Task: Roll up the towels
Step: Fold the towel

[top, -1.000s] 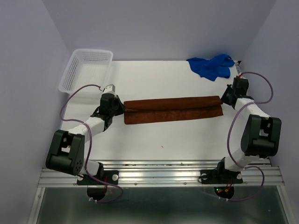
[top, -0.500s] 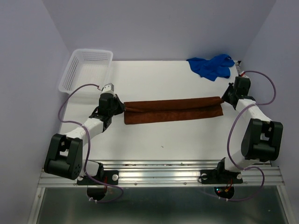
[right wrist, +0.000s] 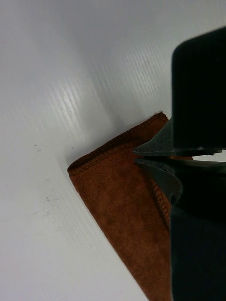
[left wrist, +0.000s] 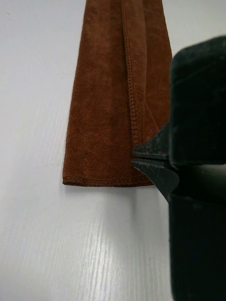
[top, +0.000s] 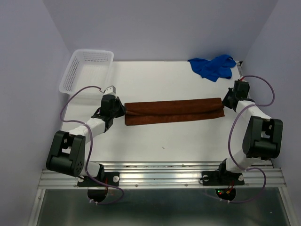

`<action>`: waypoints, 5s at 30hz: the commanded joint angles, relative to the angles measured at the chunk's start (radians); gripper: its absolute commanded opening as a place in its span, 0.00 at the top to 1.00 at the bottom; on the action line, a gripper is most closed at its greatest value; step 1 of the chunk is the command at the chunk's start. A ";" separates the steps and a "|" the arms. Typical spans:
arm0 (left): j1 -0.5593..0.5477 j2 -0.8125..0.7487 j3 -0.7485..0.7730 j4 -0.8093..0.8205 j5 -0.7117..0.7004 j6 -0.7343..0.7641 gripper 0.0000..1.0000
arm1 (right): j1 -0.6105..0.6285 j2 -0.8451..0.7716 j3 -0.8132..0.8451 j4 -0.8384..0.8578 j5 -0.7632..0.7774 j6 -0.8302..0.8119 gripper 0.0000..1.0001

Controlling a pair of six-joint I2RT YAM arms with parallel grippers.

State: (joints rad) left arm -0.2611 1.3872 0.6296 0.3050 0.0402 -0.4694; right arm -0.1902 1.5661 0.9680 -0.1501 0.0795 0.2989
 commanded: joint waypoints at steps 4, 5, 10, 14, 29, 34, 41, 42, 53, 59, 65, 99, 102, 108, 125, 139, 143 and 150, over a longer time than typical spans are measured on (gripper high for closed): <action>-0.003 0.021 -0.016 0.011 0.018 -0.002 1.00 | -0.011 0.028 -0.026 0.029 0.028 0.019 0.99; -0.003 0.024 -0.015 0.005 0.015 -0.006 1.00 | -0.011 0.028 -0.032 0.033 0.032 0.022 0.99; -0.001 0.039 -0.013 -0.044 0.015 -0.035 1.00 | -0.011 0.028 -0.046 0.035 0.051 0.031 0.95; -0.003 0.035 -0.027 -0.066 0.026 -0.054 1.00 | -0.011 0.020 -0.063 0.037 0.072 0.051 0.93; -0.003 -0.080 -0.018 -0.286 -0.028 -0.130 0.59 | -0.011 -0.093 -0.163 0.018 0.172 0.140 0.36; -0.006 -0.158 0.012 -0.418 -0.074 -0.186 0.01 | -0.011 -0.158 -0.141 -0.031 0.188 0.152 0.18; -0.006 -0.209 0.137 -0.537 -0.108 -0.193 0.01 | 0.069 -0.245 -0.083 -0.033 -0.200 0.071 0.00; -0.006 -0.205 0.148 -0.520 -0.091 -0.190 0.01 | 0.111 -0.236 -0.068 -0.034 -0.211 0.056 0.00; -0.020 0.277 0.540 -0.423 0.101 -0.123 0.01 | 0.656 0.112 0.193 -0.063 -0.379 -0.163 0.00; -0.043 0.412 0.585 -0.426 0.133 -0.111 0.01 | 0.736 0.205 0.230 -0.071 -0.395 -0.192 0.00; -0.049 0.447 0.564 -0.437 0.112 -0.110 0.01 | 0.782 0.232 0.215 -0.065 -0.400 -0.215 0.00; -0.047 0.428 0.527 -0.480 0.009 -0.104 0.01 | 0.819 -0.029 0.061 -0.187 -0.002 0.009 0.00; -0.049 0.421 0.525 -0.477 0.003 -0.098 0.01 | 0.769 0.023 0.106 -0.186 0.036 0.029 0.00; -0.049 0.417 0.518 -0.474 -0.002 -0.100 0.01 | 0.784 0.106 0.178 -0.089 -0.274 -0.104 0.00; -0.049 0.417 0.504 -0.458 0.012 -0.106 0.01 | 0.972 0.347 0.297 0.098 -0.343 -0.286 0.00; -0.049 0.412 0.506 -0.474 -0.014 -0.117 0.01 | 1.091 0.166 0.129 -0.002 -0.259 -0.307 0.00; -0.049 0.388 0.509 -0.478 -0.013 -0.114 0.01 | 1.075 0.135 0.152 -0.006 -0.089 -0.218 0.00; -0.049 0.291 0.515 -0.504 -0.066 -0.117 0.01 | 0.804 0.055 0.210 -0.118 0.034 -0.046 0.00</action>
State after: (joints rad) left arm -0.3084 1.7885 1.1461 -0.1688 0.0360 -0.5919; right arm 0.7753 1.7115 1.1336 -0.2111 -0.0212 0.1513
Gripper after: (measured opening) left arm 0.986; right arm 0.998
